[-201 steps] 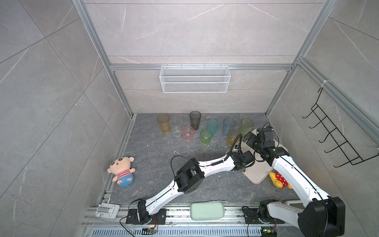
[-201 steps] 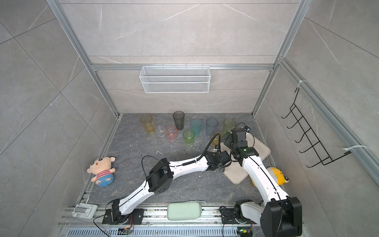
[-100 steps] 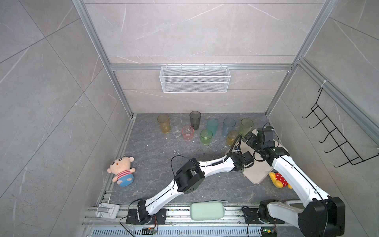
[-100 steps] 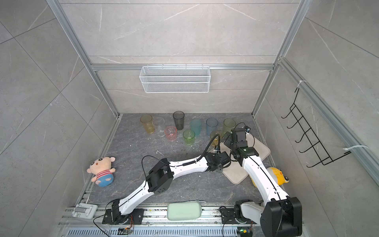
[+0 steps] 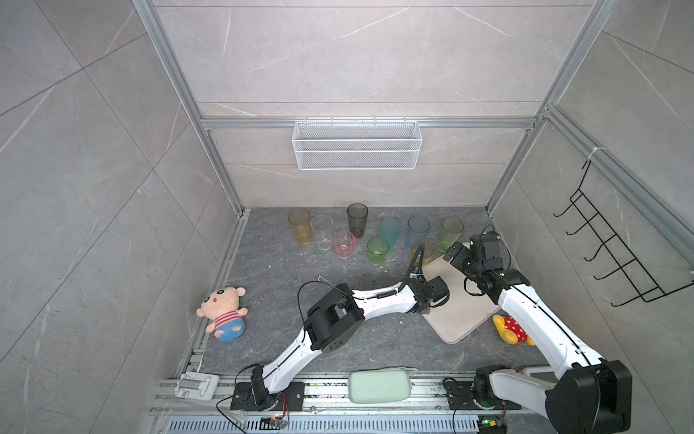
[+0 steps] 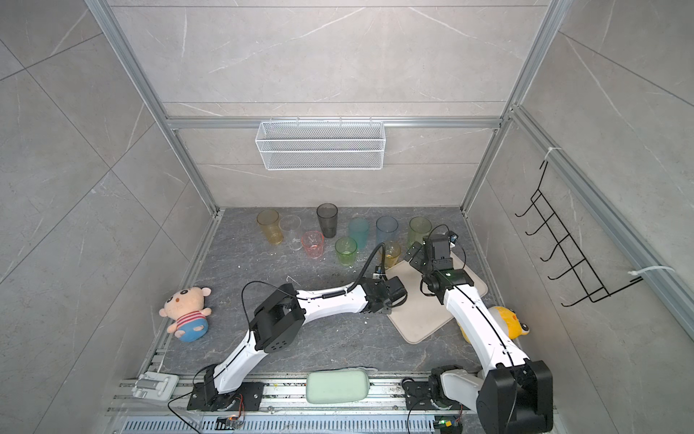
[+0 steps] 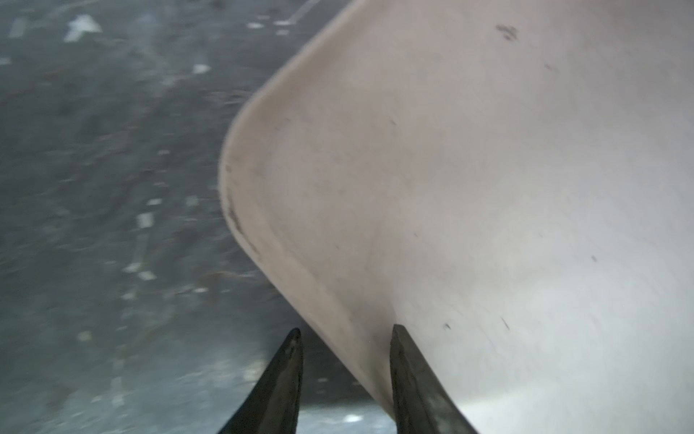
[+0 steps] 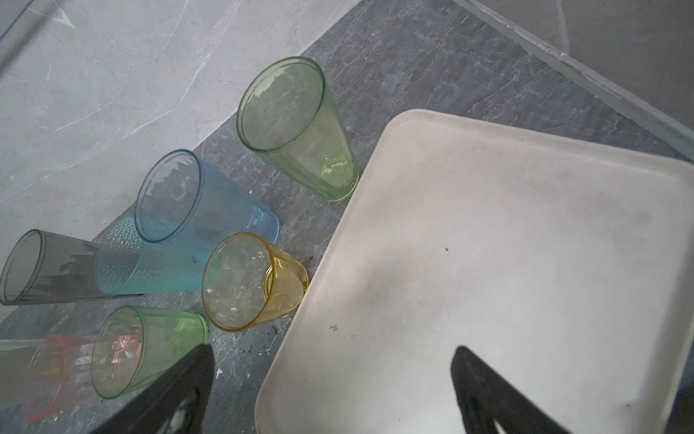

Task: Place the glasses into the tray
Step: Move the tray to the center of the table.

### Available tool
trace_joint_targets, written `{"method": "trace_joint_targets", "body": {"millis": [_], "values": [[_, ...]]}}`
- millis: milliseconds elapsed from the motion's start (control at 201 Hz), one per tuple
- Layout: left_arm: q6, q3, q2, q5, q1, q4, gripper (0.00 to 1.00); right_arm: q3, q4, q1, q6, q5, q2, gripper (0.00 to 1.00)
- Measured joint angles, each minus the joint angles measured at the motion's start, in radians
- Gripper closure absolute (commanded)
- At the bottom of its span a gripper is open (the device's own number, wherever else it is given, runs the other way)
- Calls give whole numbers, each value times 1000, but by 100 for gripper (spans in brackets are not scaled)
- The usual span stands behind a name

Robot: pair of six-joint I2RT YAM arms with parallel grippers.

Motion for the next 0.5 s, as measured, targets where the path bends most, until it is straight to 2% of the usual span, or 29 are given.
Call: {"method": "trace_joint_targets", "body": {"millis": [90, 149, 294, 498], "values": [[-14, -53, -32, -14, 19, 9, 65, 0, 0, 0, 0, -6, 8, 1], [-25, -101, -61, -17, 34, 24, 73, 0, 0, 0, 0, -12, 12, 1], [-36, -261, -161, -17, 68, 77, 73, -1, 5, 0, 0, -26, 13, 1], [-50, -370, -238, -20, 102, 119, 78, -6, 7, 0, 0, -37, 16, 0]]}}
